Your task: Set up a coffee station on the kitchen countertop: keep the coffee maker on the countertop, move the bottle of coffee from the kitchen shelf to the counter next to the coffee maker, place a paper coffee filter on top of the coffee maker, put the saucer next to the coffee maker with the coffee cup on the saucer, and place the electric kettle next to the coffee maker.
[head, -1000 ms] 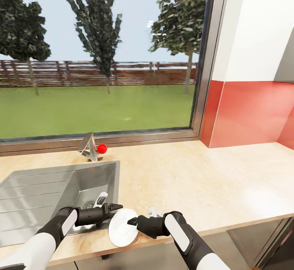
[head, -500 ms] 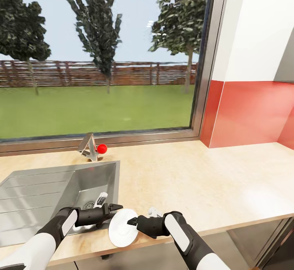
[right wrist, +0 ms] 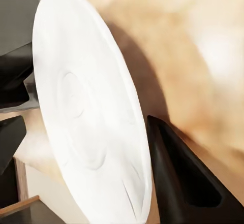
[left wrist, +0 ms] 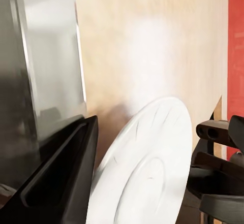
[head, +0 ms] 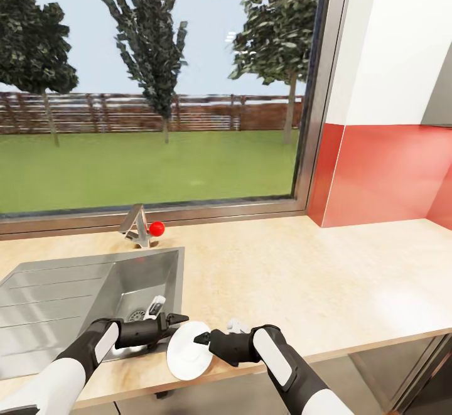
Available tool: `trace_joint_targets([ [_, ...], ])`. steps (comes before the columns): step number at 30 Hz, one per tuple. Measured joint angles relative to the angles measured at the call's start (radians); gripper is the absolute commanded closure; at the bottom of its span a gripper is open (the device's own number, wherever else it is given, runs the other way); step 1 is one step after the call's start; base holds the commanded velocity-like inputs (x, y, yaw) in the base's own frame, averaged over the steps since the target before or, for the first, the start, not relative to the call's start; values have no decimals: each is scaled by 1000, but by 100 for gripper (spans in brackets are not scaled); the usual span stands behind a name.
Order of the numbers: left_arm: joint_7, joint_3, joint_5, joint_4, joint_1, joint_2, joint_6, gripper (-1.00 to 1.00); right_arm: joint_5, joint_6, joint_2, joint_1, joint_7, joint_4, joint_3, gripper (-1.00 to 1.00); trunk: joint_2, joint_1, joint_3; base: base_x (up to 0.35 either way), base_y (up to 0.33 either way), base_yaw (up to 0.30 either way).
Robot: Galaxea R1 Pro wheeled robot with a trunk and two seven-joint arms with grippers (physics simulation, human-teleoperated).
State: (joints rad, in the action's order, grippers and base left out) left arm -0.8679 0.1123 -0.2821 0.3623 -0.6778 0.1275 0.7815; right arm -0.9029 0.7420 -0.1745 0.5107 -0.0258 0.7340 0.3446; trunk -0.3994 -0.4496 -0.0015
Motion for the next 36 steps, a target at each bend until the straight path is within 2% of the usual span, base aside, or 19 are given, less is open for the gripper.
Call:
trace_joint_targets([
  [6, 0, 0, 0, 0, 0, 0, 0, -100, -4, 0, 0, 0, -1, 5, 64, -100, 0, 0, 0, 0, 0, 0],
  [8, 0, 1, 0, 0, 0, 0, 0, -100, -20, 0, 0, 0, -1, 6, 75, -100, 0, 0, 0, 0, 0, 0],
  [11, 0, 1, 1, 0, 0, 0, 0, -100, -46, 0, 0, 0, -1, 6, 78, -100, 0, 0, 0, 0, 0, 0],
  [14, 0, 1, 1, 0, 0, 0, 0, -100, -54, 0, 0, 0, -1, 6, 79, -100, 0, 0, 0, 0, 0, 0],
  [33, 0, 1, 0, 0, 0, 2, 0, -100, -58, 0, 0, 0, -1, 4, 80, -100, 0, 0, 0, 0, 0, 0],
  [34, 0, 1, 0, 0, 0, 2, 0, -100, -58, 0, 0, 0, -1, 4, 80, 100, 0, 0, 0, 0, 0, 0],
  [36, 0, 2, 0, -1, 0, 1, -1, -100, -54, 1, 0, 0, -1, 4, 80, 100, 0, 0, 0, 0, 0, 0],
])
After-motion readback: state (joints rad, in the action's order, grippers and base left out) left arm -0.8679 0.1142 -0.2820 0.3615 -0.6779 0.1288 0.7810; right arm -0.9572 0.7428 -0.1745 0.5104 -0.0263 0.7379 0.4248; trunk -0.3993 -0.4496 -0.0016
